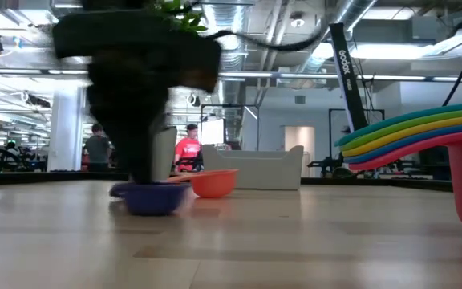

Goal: Nest measuring cups in basket
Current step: Move the dark blue measuring cup to the center of the table

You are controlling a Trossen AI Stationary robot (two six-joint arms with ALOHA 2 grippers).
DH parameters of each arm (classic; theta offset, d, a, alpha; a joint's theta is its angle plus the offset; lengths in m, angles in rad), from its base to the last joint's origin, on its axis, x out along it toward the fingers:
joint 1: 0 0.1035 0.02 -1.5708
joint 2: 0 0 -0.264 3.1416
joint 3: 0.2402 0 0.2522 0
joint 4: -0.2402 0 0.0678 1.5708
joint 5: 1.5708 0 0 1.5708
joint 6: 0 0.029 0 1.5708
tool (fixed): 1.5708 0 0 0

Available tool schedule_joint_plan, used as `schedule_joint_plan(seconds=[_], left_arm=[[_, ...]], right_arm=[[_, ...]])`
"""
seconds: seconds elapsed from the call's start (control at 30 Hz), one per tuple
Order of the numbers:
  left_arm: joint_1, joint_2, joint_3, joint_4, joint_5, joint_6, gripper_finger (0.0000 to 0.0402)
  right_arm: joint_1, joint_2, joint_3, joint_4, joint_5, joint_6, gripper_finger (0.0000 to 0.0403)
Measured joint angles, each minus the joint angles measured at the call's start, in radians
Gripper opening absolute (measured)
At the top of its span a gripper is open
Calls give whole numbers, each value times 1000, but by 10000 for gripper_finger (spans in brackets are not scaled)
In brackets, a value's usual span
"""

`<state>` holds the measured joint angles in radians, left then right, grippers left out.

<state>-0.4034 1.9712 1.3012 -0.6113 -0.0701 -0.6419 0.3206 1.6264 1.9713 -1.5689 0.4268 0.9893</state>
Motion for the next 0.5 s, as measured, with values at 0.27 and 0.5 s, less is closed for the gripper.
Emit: schedule_joint_plan(seconds=[0.27, 0.5], left_arm=[[98, 178, 327, -87, -39, 222, 2], [159, 242, 533, -140, -64, 308, 2]], right_arm=[[33, 0, 0, 0, -37, -3, 56], [71, 0, 0, -2, -38, -3, 56]])
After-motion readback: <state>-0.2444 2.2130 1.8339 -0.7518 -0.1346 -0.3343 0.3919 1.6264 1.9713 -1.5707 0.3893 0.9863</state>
